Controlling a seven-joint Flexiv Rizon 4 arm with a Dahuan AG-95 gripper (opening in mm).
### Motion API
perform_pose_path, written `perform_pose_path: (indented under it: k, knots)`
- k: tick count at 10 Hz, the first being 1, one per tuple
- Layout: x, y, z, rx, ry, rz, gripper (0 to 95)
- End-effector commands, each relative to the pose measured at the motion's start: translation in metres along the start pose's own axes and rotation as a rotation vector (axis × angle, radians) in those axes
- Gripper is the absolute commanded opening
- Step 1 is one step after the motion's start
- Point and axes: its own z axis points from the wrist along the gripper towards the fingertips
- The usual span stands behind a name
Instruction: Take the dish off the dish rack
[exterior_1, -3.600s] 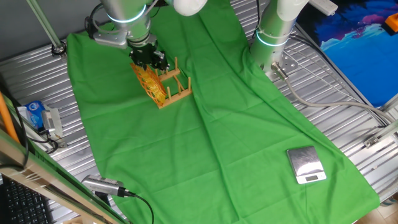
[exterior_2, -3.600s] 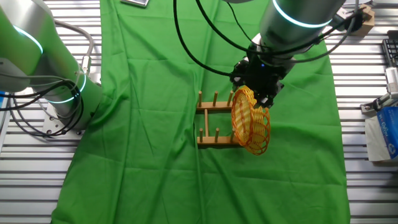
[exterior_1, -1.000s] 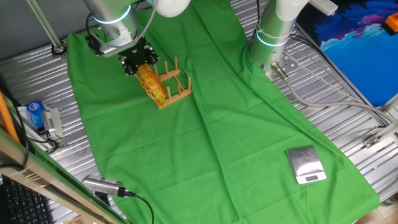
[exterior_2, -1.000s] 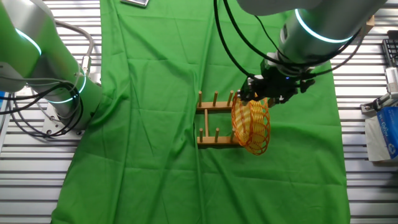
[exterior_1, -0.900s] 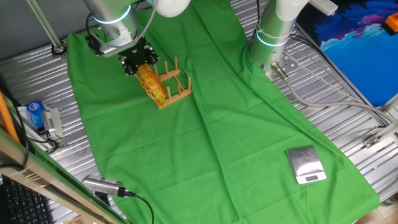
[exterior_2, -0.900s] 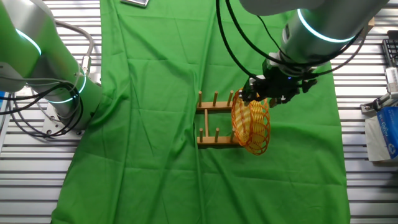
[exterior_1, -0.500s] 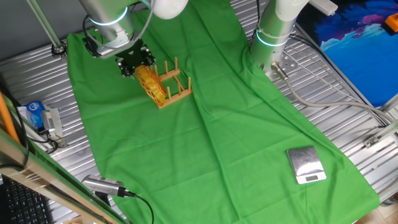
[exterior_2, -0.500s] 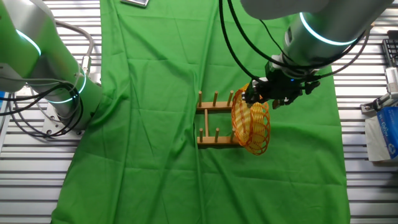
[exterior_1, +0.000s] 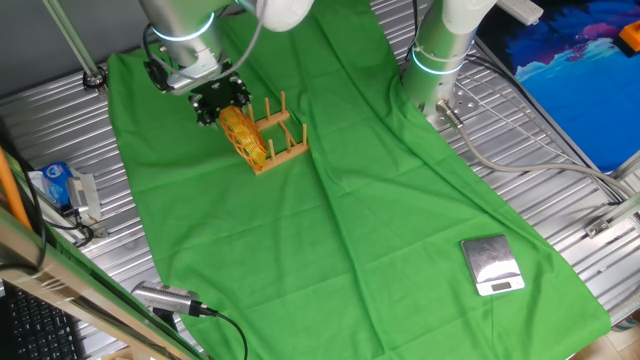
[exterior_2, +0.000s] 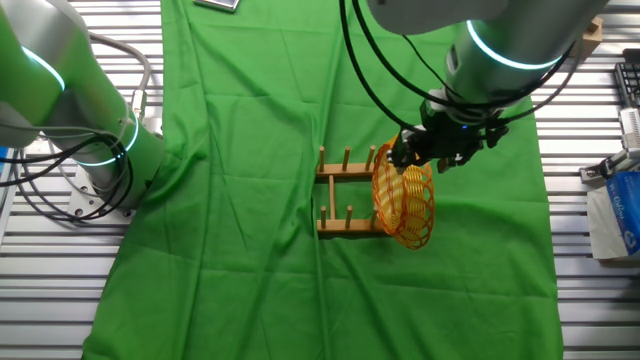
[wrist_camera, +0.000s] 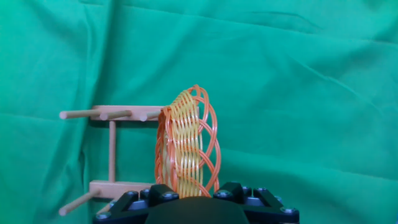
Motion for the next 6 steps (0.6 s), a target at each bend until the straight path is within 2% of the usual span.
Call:
perform_pose_path:
  k: [1, 2, 3, 5, 6]
  knots:
    - [0.0000, 0.0000, 0.0003, 0.016, 0.003, -0.013, 76.0]
    - [0.0000, 0.0000, 0.0003, 0.019, 0.003, -0.018, 76.0]
    - [0.0000, 0.0000, 0.0003, 0.025, 0.004, -0.025, 57.0]
    - [-0.0006, -0.0004, 0.0007, 0.045, 0.006, -0.046, 57.0]
    - [-0.0012, -0.0007, 0.0010, 0.045, 0.005, -0.043, 76.0]
